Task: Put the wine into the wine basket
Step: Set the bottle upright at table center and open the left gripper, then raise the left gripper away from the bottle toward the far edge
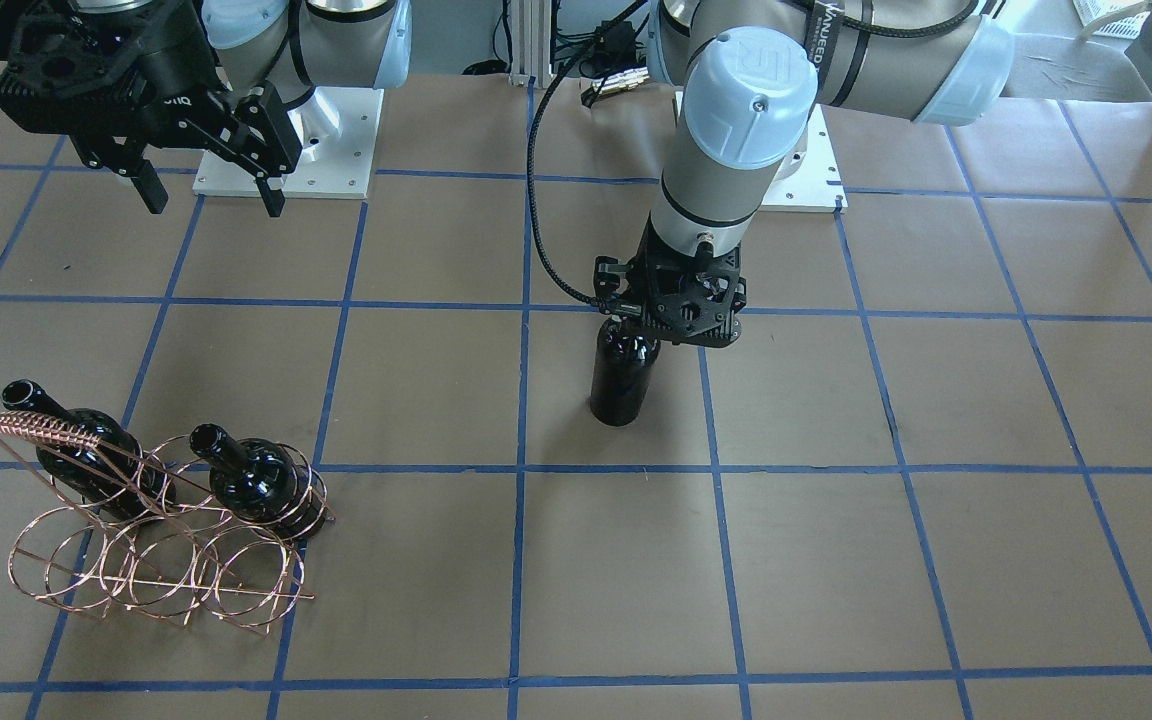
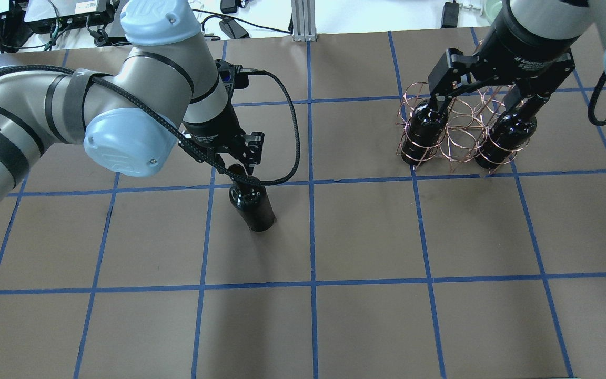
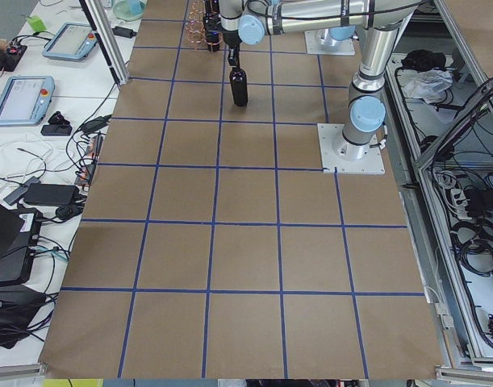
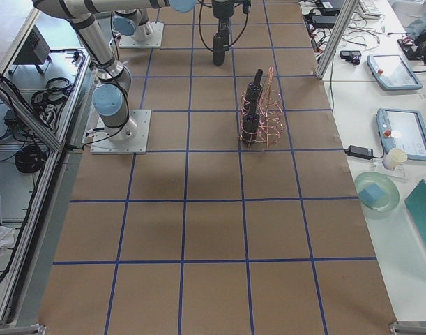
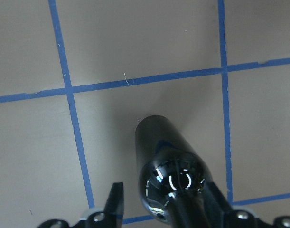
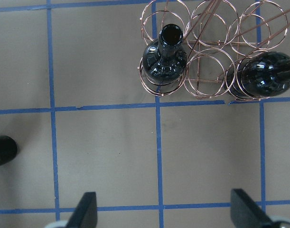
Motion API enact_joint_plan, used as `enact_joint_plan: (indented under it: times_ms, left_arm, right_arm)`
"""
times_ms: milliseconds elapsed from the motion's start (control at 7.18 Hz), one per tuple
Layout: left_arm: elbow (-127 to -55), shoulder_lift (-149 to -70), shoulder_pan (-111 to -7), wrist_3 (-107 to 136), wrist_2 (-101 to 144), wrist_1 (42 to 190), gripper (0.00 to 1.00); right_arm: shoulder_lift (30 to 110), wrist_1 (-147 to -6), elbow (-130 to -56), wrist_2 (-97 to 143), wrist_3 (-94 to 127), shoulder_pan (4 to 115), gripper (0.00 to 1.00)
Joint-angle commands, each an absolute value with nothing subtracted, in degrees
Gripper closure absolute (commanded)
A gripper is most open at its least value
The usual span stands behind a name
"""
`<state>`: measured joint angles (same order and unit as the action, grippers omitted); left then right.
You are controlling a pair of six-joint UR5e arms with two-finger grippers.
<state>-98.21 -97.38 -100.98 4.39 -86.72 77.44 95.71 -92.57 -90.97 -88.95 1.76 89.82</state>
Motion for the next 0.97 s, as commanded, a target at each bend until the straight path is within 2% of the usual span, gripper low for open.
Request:
enact_joint_plan:
  times_ms: [0, 139, 418, 835]
  left_arm:
    - [-97.3, -96.86, -100.99, 4.57, -86.75, 80.76, 0.0]
    - [-95.29, -96.51, -100.55, 4.05, -87.01, 82.95, 0.0]
    - [-86.61, -96.5, -98.72, 4.39, -86.67, 87.96, 0.0]
    - [-84.38, -95.11, -88.9, 3.78, -86.75, 87.8, 0.0]
  right_arm:
    - [95.71, -92.55, -90.97, -88.95, 1.76, 89.82, 0.0]
    - [95.71, -92.55, -90.97, -88.95, 1.76, 89.82, 0.0]
    - [95.71, -92.64, -90.97, -88.95, 1.76, 89.82, 0.0]
    - [95.71, -92.55, -90.97, -88.95, 1.76, 89.82, 0.0]
